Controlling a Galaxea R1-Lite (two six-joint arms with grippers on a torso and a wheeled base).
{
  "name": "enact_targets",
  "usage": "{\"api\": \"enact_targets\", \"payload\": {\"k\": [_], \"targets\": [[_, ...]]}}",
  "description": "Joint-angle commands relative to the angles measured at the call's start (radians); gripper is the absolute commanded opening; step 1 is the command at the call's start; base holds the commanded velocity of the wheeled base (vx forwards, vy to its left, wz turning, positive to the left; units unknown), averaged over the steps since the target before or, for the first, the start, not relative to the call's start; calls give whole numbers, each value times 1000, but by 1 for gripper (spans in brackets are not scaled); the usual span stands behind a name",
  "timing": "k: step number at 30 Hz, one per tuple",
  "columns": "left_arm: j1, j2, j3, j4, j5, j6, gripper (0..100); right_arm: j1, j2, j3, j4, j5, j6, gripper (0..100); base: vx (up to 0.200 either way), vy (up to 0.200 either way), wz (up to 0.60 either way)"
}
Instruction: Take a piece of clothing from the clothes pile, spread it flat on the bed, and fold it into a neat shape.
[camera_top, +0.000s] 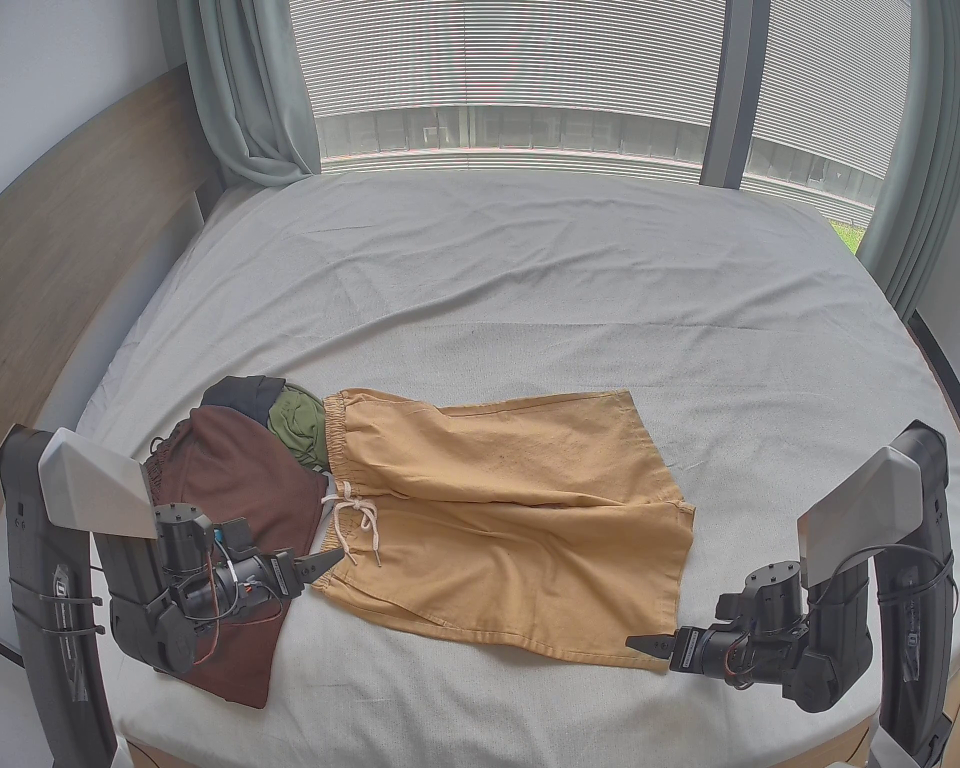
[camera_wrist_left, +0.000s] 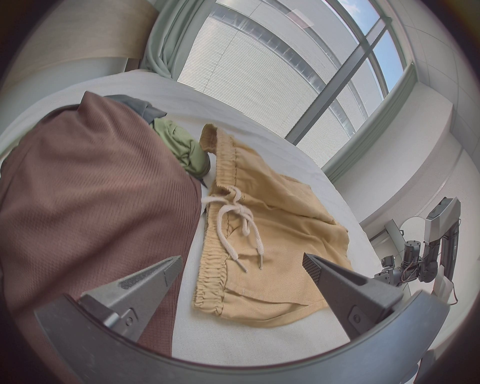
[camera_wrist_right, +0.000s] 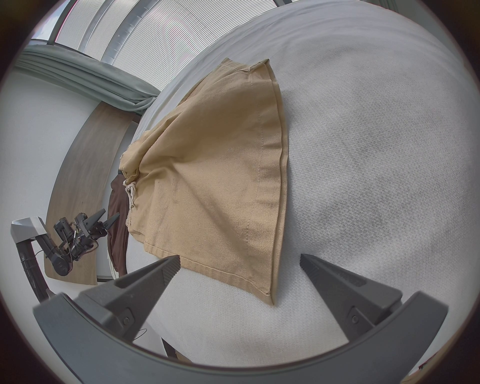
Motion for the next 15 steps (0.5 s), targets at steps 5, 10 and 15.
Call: {"api": "enact_targets", "payload": {"k": [5,10,15], "targets": [[-2,65,-6,0,7,-4,100,1,4,-1,0,1,0,100,0,0,0],[-4,82,-8,0,9,-21,100,0,6,-6,0,2,0,100,0,0,0],[-5,110,-28,0,9,-14,100,0,7,-11,0,1,-1,100,0,0,0]]}}
